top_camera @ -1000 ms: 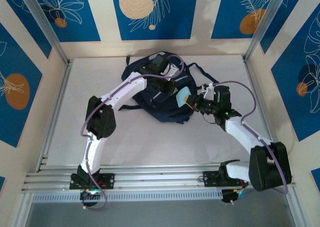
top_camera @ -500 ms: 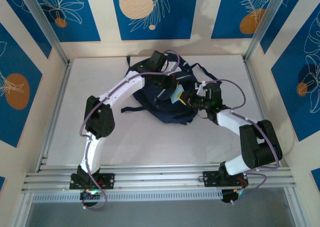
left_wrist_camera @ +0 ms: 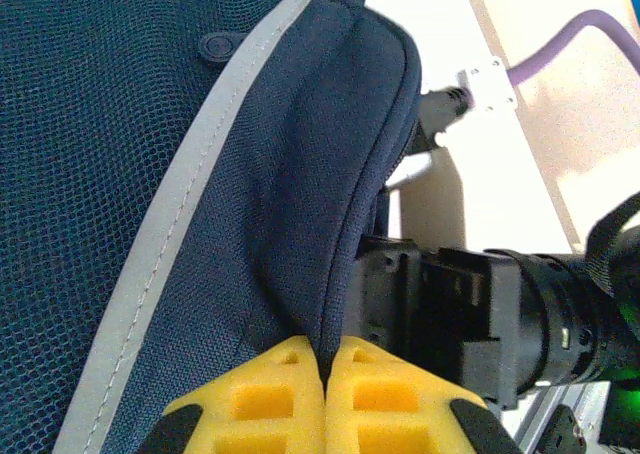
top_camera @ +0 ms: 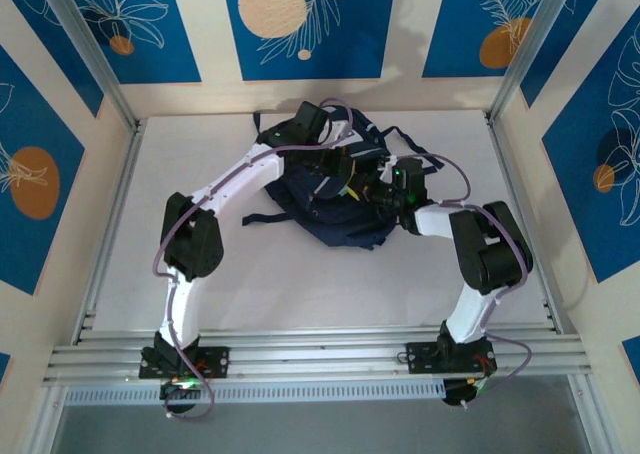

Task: Pack the student bag
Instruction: Place the notebook in the student bag, then close the student bag at the top-center of the table.

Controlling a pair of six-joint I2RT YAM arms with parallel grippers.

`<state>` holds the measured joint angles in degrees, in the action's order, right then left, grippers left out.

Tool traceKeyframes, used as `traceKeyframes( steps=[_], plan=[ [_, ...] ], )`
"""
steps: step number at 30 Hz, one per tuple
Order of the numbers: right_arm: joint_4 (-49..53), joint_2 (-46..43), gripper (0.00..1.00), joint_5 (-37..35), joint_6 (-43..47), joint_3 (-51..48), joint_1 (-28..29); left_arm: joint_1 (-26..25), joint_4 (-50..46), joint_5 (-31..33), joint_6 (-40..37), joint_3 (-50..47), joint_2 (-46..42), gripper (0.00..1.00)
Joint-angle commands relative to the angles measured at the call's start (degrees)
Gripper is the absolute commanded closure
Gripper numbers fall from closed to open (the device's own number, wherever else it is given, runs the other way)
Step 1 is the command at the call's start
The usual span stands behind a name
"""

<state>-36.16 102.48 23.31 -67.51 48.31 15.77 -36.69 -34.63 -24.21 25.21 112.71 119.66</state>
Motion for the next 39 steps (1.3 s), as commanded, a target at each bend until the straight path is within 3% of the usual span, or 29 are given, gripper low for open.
traceKeyframes(
  steps=[1, 4, 9, 13, 15, 25, 27, 29, 31, 34, 39],
  plan=[
    [6.8, 1.9, 0.94, -2.7, -2.5, 2.7, 0.1, -0.5, 5.2, -6.3, 1.6, 0.5, -5.2, 1.0],
    [15.3, 2.5, 0.92, -6.9, -3.1, 3.8, -0.6, -0.4, 5.6, -6.4, 1.7, 0.2, -5.4, 1.0],
    [18.3, 0.2, 0.8, -10.7, -2.8, 2.2, -1.9, -0.2, 5.7, -6.2, 1.6, 0.0, -5.3, 1.0],
    [27.6, -3.9, 0.54, -12.1, 3.2, 4.5, -2.0, 0.1, 5.9, -6.3, 1.8, -0.1, -4.8, 1.0],
    [31.9, -6.1, 0.46, -13.4, 5.8, 5.3, -2.0, 0.1, 6.1, -6.3, 1.9, -0.2, -4.6, 1.0],
    [48.0, -17.6, 0.41, -17.2, 17.3, 4.0, -4.5, 0.4, 6.0, -5.6, 1.9, -0.9, -4.0, 1.0],
    [51.7, -20.0, 0.41, -18.7, 20.4, 3.5, -4.5, 0.7, 4.9, -5.3, 1.2, -0.8, -4.2, 0.79],
    [55.0, -22.9, 0.38, -20.4, 22.8, 2.4, -4.3, 1.2, 3.9, -4.1, -0.1, -1.5, -5.1, 0.42],
    [56.6, -25.9, 0.32, -21.6, 23.7, 0.6, -4.4, 2.1, 4.5, -3.3, -1.6, -3.6, -6.8, 0.21],
    [56.6, -30.4, 0.26, -22.2, 23.6, -3.3, -4.3, 4.7, 7.0, -2.8, -2.9, -8.0, -9.4, 0.14],
    [53.9, -33.4, 0.22, -20.4, 22.2, -7.8, -4.4, 10.2, 9.5, -2.0, -3.5, -13.2, -9.5, 0.15]
  ],
)
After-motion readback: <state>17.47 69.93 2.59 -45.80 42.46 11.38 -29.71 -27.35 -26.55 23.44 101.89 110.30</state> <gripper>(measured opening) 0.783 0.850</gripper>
